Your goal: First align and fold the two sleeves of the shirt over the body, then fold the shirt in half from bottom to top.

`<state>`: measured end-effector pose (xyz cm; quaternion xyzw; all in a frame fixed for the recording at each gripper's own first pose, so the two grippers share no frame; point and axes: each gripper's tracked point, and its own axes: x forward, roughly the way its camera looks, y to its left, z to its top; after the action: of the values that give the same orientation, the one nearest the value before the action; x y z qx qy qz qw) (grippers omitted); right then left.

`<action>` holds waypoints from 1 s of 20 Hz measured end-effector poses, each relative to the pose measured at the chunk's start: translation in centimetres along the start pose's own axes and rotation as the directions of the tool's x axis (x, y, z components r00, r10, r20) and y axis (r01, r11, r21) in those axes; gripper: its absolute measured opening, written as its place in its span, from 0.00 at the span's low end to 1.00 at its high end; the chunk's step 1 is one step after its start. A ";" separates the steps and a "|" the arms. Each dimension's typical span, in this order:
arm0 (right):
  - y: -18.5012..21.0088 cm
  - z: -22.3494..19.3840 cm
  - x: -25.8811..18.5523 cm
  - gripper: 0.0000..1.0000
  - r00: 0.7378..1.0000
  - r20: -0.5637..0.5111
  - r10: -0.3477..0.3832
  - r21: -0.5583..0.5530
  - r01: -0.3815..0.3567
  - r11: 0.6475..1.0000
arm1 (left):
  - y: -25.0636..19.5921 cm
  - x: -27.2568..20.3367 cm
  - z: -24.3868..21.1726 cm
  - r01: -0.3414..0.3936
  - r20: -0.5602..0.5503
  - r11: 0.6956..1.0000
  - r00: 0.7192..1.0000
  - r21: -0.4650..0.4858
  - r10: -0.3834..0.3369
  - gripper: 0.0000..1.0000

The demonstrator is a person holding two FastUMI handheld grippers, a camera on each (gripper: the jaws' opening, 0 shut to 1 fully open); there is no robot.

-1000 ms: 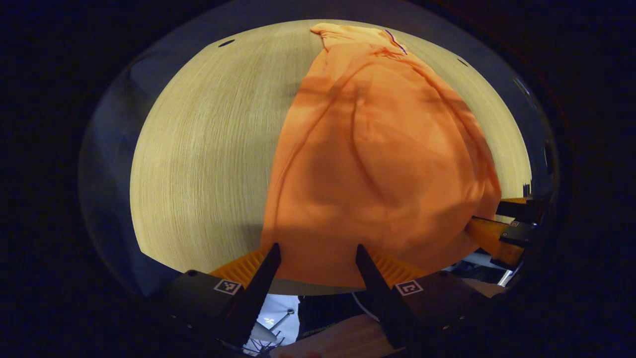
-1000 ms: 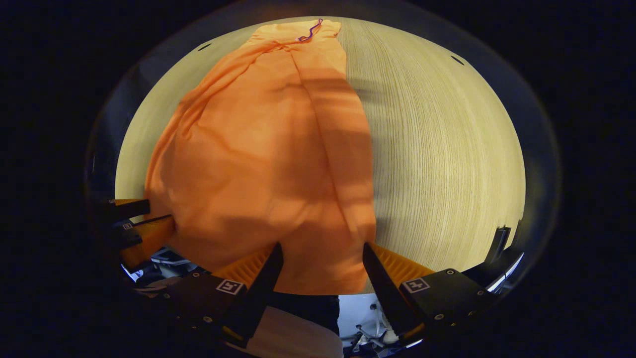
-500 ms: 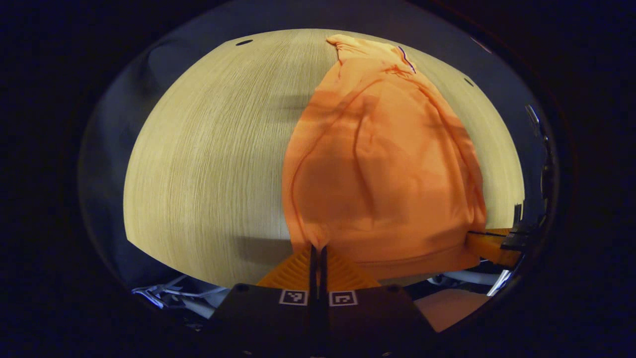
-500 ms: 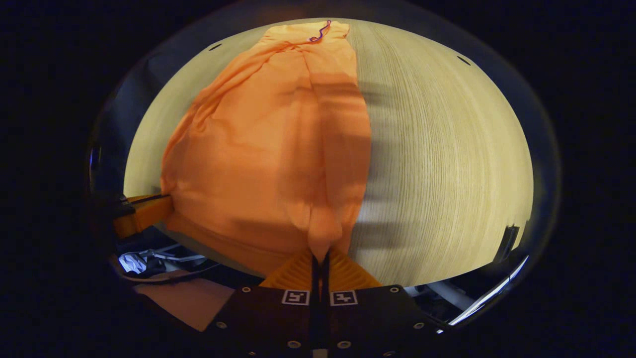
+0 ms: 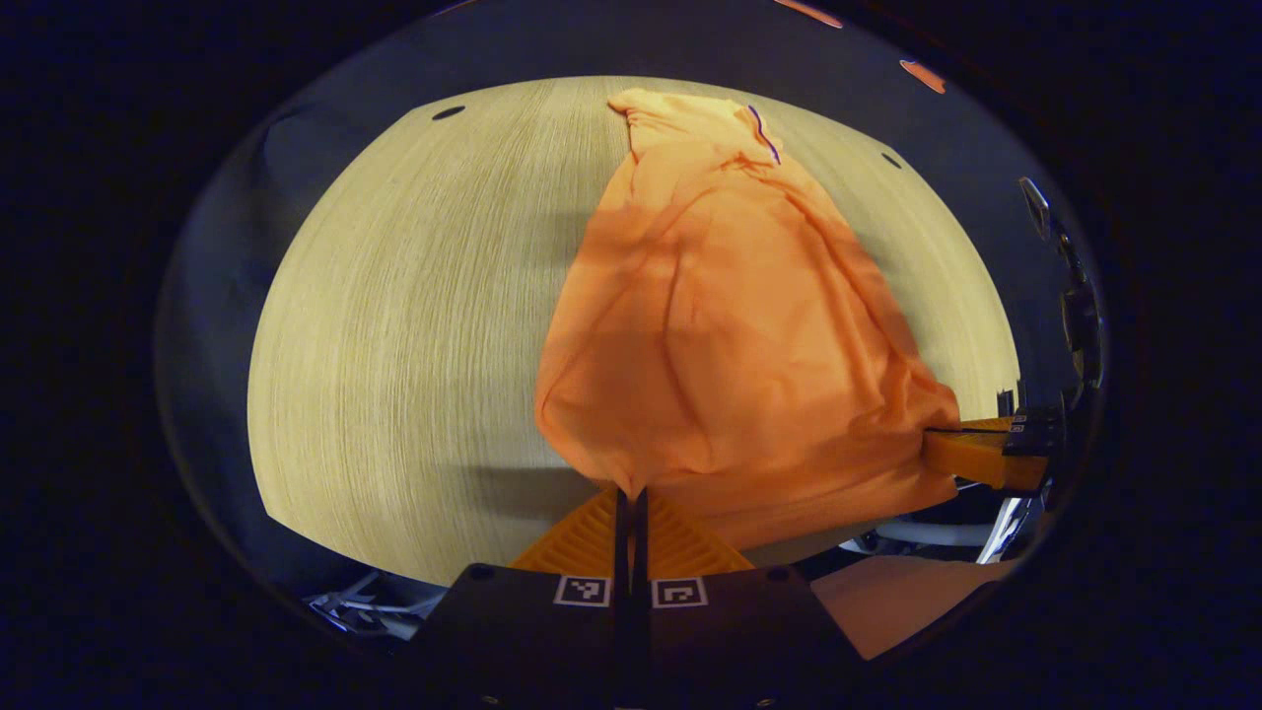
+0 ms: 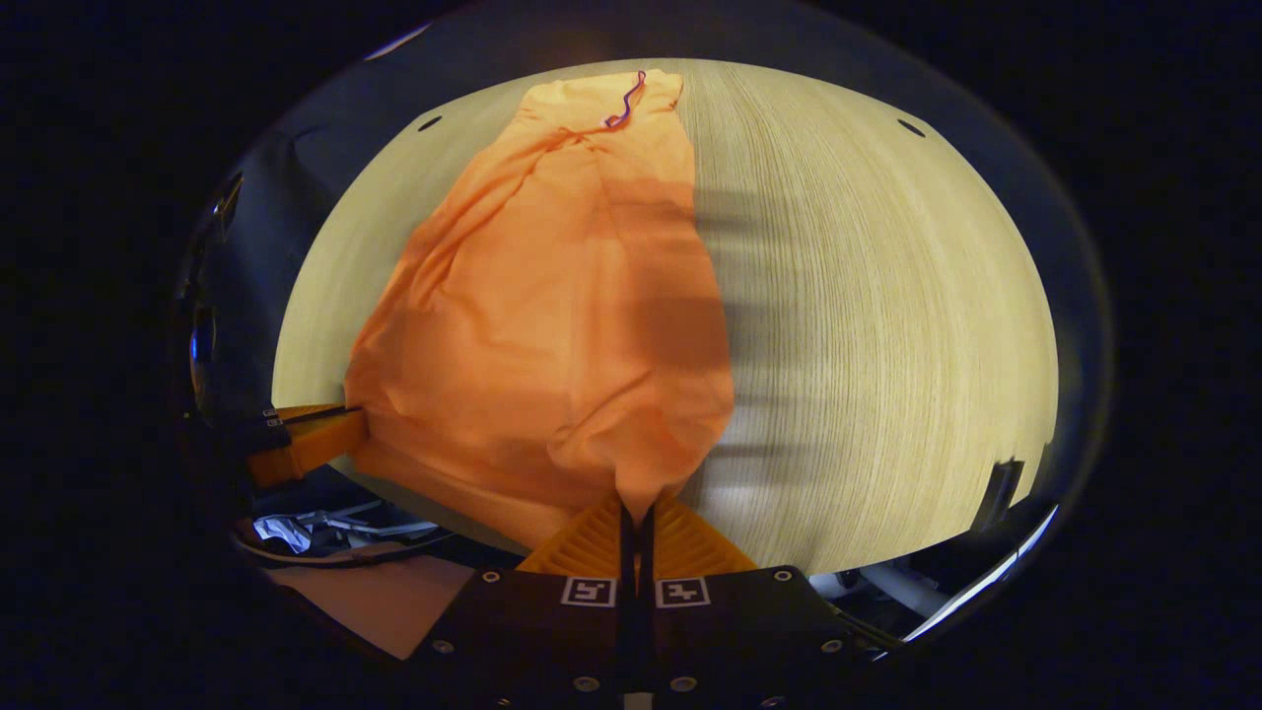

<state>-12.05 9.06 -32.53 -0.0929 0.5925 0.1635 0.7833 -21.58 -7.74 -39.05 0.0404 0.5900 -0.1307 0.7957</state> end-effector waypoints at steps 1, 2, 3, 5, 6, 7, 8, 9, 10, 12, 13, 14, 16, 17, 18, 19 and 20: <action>0.0 1.1 -0.7 0.00 1.000 0.017 0.007 0.005 -0.007 1.000 | 0.0 -0.5 1.2 0.002 0.023 1.000 1.000 -0.002 -0.002 0.01; -0.1 2.1 -1.1 0.00 0.999 0.041 0.009 0.005 -0.010 1.000 | 0.0 -1.0 2.6 0.005 0.047 1.000 0.999 -0.004 -0.004 0.01; -0.4 3.5 -1.7 0.00 0.997 0.075 0.001 0.000 -0.001 1.000 | -0.1 -1.5 3.9 0.006 0.076 1.000 0.997 -0.003 -0.006 0.01; -1.0 6.4 -2.9 0.00 0.991 0.132 -0.011 -0.016 0.013 1.000 | 0.0 -2.1 6.5 0.017 0.118 1.000 0.993 0.005 -0.017 0.01; -1.1 7.7 -3.3 0.00 0.987 0.157 -0.011 -0.019 0.014 1.000 | -0.1 -2.3 7.7 0.019 0.138 1.000 0.990 0.005 -0.020 0.01; -1.2 9.3 -3.6 0.00 0.983 0.181 -0.014 -0.020 0.018 1.000 | 0.0 -2.4 8.9 0.018 0.156 1.000 0.988 0.011 -0.020 0.01; -1.5 10.5 -3.9 0.00 0.978 0.205 -0.021 -0.013 0.024 1.000 | 0.0 -2.4 10.2 0.016 0.173 1.000 0.985 0.022 -0.020 0.01; -1.6 11.9 -4.1 0.00 0.974 0.224 -0.020 -0.001 0.021 1.000 | 0.2 -2.4 11.6 0.008 0.193 0.999 0.981 0.031 -0.014 0.01; -1.6 13.3 -4.3 0.00 0.970 0.241 -0.019 0.007 0.018 1.000 | 0.3 -2.5 13.1 0.001 0.214 0.999 0.977 0.040 -0.010 0.01; -2.0 15.7 -4.7 0.00 0.960 0.277 -0.032 -0.006 0.035 0.999 | 0.4 -2.9 16.4 0.000 0.261 0.999 0.965 0.049 -0.013 0.01; -2.2 17.0 -4.9 0.00 0.955 0.293 -0.034 -0.017 0.041 0.999 | 0.4 -3.0 18.0 0.000 0.280 0.999 0.960 0.054 -0.015 0.01; -2.3 18.1 -5.0 0.00 0.950 0.310 -0.037 -0.028 0.048 0.998 | 0.5 -3.0 19.5 -0.007 0.297 0.998 0.955 0.062 -0.012 0.01; -2.6 20.2 -5.3 0.00 0.942 0.333 -0.048 -0.058 0.071 0.996 | 0.6 -3.1 21.8 -0.013 0.325 0.997 0.946 0.070 -0.011 0.01; -2.7 21.5 -5.4 0.00 0.937 0.346 -0.052 -0.062 0.078 0.995 | 0.6 -3.1 23.0 -0.013 0.332 0.997 0.943 0.070 -0.011 0.01; -2.5 22.9 -5.3 0.00 0.933 0.357 -0.049 -0.064 0.076 0.995 | 0.8 -3.0 24.2 -0.019 0.342 0.997 0.940 0.070 -0.006 0.01; -2.6 24.3 -5.3 0.00 0.928 0.370 -0.050 -0.062 0.078 0.995 | 1.2 -2.6 25.6 -0.024 0.352 0.997 0.936 0.068 -0.001 0.01; -2.8 25.7 -5.5 0.00 0.920 0.388 -0.052 -0.060 0.082 0.995 | 1.4 -2.3 27.0 -0.025 0.364 0.998 0.931 0.062 0.001 0.01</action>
<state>10.69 14.41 -20.20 -0.1086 0.4166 0.1740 0.8856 3.24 -11.91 -28.89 0.0455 0.4277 -0.1499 0.8902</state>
